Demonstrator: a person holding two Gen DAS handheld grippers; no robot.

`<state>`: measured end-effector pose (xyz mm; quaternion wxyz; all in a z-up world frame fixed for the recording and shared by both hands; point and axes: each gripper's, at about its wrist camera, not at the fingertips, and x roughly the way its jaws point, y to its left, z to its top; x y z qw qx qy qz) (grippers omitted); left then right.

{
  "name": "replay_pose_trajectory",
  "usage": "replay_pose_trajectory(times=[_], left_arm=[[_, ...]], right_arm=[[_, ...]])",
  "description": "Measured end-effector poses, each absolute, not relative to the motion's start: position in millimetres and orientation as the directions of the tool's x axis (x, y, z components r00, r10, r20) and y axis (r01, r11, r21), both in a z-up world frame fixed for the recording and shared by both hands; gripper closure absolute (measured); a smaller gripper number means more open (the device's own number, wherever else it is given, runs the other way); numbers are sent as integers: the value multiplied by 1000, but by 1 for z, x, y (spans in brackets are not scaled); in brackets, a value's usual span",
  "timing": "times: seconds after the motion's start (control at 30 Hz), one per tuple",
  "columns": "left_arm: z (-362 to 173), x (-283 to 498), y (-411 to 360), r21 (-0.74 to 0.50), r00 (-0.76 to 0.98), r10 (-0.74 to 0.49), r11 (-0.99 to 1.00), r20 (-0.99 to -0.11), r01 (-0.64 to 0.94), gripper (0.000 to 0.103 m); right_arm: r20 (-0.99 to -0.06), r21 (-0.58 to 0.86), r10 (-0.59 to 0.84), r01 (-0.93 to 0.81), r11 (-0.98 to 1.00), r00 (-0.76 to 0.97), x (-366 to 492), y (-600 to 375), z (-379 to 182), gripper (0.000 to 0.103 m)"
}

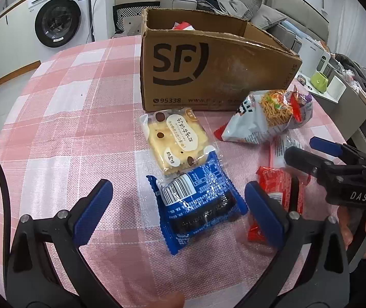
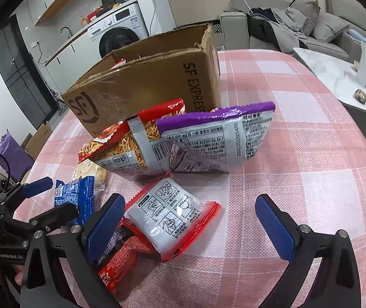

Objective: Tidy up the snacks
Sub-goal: 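Move both tools back toward the blue pack and cream bun pack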

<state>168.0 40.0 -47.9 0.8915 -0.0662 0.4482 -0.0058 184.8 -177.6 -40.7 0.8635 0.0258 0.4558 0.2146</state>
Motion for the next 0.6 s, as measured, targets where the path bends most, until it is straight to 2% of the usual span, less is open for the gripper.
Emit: replay_pose_trajectory(times=[0.6], left_arm=[[-58,171,38,-103,577,-65,994,-814,-34,1]], right_arm=[[-797,206,364,-349,914,481,184,-169,-48,0]])
